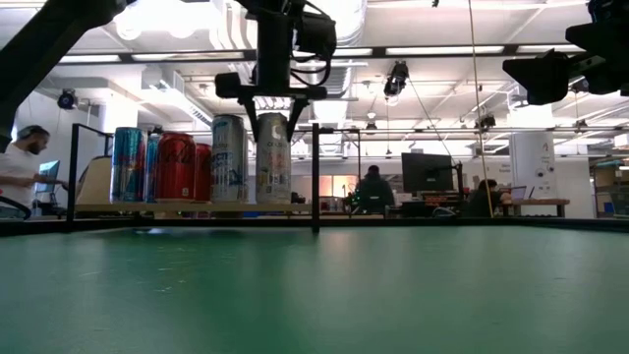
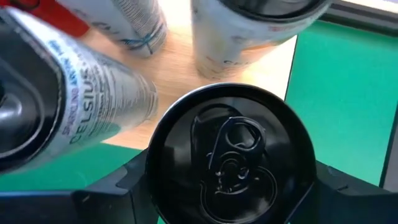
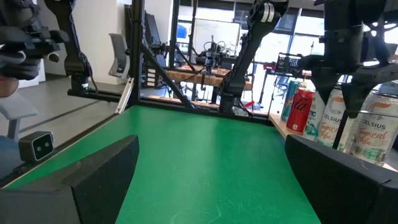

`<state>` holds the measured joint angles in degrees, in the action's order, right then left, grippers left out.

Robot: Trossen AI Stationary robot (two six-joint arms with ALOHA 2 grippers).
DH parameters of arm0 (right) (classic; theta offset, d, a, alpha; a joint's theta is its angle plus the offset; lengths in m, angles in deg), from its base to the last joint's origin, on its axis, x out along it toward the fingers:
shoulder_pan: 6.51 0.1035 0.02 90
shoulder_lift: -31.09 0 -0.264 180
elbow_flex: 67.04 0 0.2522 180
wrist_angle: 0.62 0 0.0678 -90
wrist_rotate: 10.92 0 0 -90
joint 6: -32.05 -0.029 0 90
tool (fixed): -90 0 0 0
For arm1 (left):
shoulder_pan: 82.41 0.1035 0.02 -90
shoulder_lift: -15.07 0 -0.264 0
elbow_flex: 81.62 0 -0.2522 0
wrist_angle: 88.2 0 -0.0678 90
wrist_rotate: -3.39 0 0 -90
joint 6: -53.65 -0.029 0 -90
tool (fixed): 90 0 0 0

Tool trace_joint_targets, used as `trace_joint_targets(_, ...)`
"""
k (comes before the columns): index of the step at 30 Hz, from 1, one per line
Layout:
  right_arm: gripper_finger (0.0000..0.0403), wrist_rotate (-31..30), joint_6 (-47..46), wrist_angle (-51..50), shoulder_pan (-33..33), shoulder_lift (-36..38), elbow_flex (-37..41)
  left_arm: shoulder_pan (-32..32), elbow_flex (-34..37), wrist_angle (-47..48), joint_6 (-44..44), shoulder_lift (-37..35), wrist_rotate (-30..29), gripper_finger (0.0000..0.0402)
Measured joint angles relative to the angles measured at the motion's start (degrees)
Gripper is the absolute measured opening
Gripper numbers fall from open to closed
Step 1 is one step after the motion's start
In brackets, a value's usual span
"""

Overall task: Place canned beverage on shelf
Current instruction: Put the white yellow soda can on the shelf aligned with the other white yellow soda can

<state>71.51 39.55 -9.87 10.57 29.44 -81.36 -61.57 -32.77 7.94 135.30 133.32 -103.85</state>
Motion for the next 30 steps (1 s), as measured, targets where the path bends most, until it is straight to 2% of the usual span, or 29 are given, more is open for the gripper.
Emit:
trace_joint_targets(12, 0.0396, -0.02, 0.0, 0.0, 0.01, 0.0, -0.02, -0.02, -0.63, 0.12, -12.82, -0.02, 0.33, 0.0252)
trace_joint_targets(30, 0.0396, -0.02, 0.0, 0.0, 0.02, 0.0, -0.02, -0.28, -0.63, -1.89, -17.26, -0.02, 1.6, 0.0251)
